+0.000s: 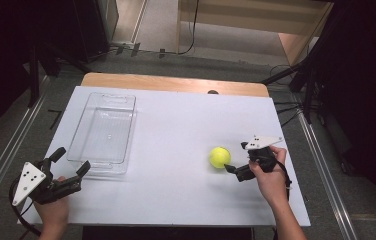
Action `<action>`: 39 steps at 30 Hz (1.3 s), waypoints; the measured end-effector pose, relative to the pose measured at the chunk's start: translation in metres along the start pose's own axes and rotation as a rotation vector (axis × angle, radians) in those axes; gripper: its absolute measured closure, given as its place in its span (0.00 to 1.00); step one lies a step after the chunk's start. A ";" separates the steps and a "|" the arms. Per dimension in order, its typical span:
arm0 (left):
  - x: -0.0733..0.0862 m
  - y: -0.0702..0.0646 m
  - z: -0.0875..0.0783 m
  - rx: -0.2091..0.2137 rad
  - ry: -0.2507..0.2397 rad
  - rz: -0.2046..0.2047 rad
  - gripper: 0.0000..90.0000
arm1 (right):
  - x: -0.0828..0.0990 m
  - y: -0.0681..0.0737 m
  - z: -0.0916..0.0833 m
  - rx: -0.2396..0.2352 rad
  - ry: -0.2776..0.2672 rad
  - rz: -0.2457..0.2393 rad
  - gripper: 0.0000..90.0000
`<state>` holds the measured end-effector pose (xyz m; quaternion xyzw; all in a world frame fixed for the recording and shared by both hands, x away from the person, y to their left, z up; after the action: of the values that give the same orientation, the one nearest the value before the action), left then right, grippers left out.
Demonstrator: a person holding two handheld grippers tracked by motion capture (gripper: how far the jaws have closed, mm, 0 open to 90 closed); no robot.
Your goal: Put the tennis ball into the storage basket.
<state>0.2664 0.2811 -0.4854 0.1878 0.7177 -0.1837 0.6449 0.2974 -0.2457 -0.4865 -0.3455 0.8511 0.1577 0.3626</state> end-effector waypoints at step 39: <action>0.000 0.000 0.000 0.003 -0.003 -0.005 0.12 | -0.013 0.002 0.029 -0.048 0.180 -0.040 0.00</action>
<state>0.2667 0.2812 -0.4853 0.1865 0.7168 -0.1867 0.6454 0.3170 -0.2233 -0.4967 -0.3837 0.8692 0.1389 0.2793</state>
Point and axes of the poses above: each handheld gripper's, and its own axes: z roughly forward along the jaws, x roughly out of its underside, y roughly to its left, the point moved 4 cm from there along z, roughly forward along the jaws, and after that the axes turned 1 degree about -z, right-handed, at the moved point
